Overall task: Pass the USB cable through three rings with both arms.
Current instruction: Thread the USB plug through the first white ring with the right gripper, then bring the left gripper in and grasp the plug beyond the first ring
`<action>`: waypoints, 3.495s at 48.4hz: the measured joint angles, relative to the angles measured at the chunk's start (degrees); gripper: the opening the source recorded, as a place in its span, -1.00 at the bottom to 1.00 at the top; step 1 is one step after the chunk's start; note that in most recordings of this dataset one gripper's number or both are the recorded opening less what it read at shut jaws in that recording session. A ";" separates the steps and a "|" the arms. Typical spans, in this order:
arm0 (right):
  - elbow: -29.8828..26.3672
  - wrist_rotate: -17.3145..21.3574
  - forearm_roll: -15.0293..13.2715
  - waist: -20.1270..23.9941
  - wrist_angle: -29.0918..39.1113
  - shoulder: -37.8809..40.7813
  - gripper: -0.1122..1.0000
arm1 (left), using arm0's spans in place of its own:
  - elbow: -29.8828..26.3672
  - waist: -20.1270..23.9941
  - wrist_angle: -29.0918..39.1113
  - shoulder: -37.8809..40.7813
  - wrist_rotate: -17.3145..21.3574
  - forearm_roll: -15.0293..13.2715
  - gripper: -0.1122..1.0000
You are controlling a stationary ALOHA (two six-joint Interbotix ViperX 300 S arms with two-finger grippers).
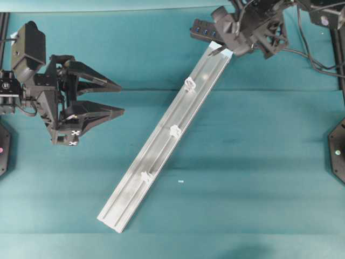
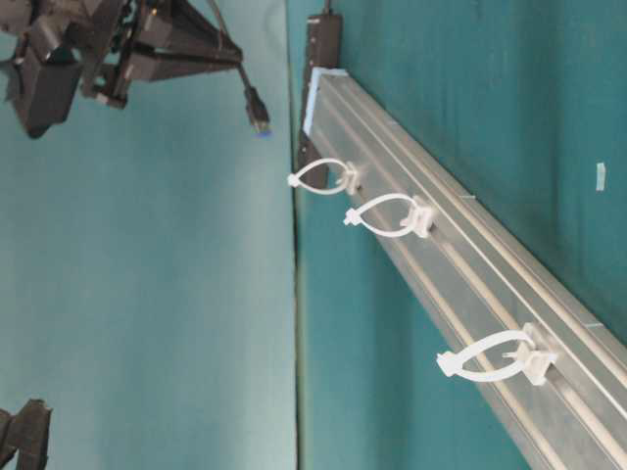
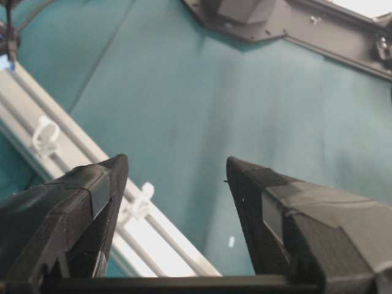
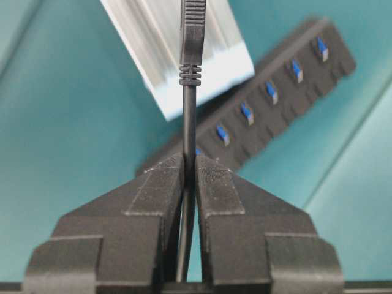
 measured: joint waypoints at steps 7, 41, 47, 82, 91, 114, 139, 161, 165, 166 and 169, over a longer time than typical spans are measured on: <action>0.62 -2.46 -0.09 0.00 -1.41 0.18 -0.66 | -0.09 -0.09 0.00 0.00 0.00 0.00 0.53; 1.14 -4.13 0.79 0.18 -5.71 3.34 -0.66 | -0.26 0.00 0.00 0.00 0.00 0.09 0.53; 1.58 -4.13 1.58 0.79 -6.15 3.43 -0.66 | -0.35 0.00 -0.09 0.00 0.00 0.00 0.53; 2.29 -5.62 5.89 5.71 -9.05 4.66 -0.66 | -0.44 0.00 -0.09 0.00 0.00 0.00 0.53; 2.29 -5.71 6.24 6.42 -9.05 4.66 -0.66 | -0.35 -0.09 -0.09 0.00 0.00 0.00 0.53; 2.29 -5.71 10.99 9.05 -11.16 4.92 -0.66 | -0.44 0.00 0.18 0.18 0.00 0.00 0.53; 2.29 -5.80 11.16 11.78 -13.36 5.98 -0.66 | -3.78 4.04 0.44 7.29 -0.09 0.00 0.56; 2.29 -5.80 11.43 11.87 -13.54 5.98 -0.66 | -11.95 7.65 -0.44 25.75 -0.09 0.09 0.84; 2.29 -5.80 11.34 11.87 -13.45 5.98 -0.66 | -13.45 7.65 -0.35 28.65 -0.09 0.00 0.86; 2.29 -5.80 11.43 11.87 -13.45 5.98 -0.66 | -13.71 7.65 -0.44 29.18 -0.09 0.00 0.86; 2.29 -5.80 11.43 11.87 -13.45 5.98 -0.66 | -14.59 7.73 -0.44 30.76 -0.18 0.09 0.86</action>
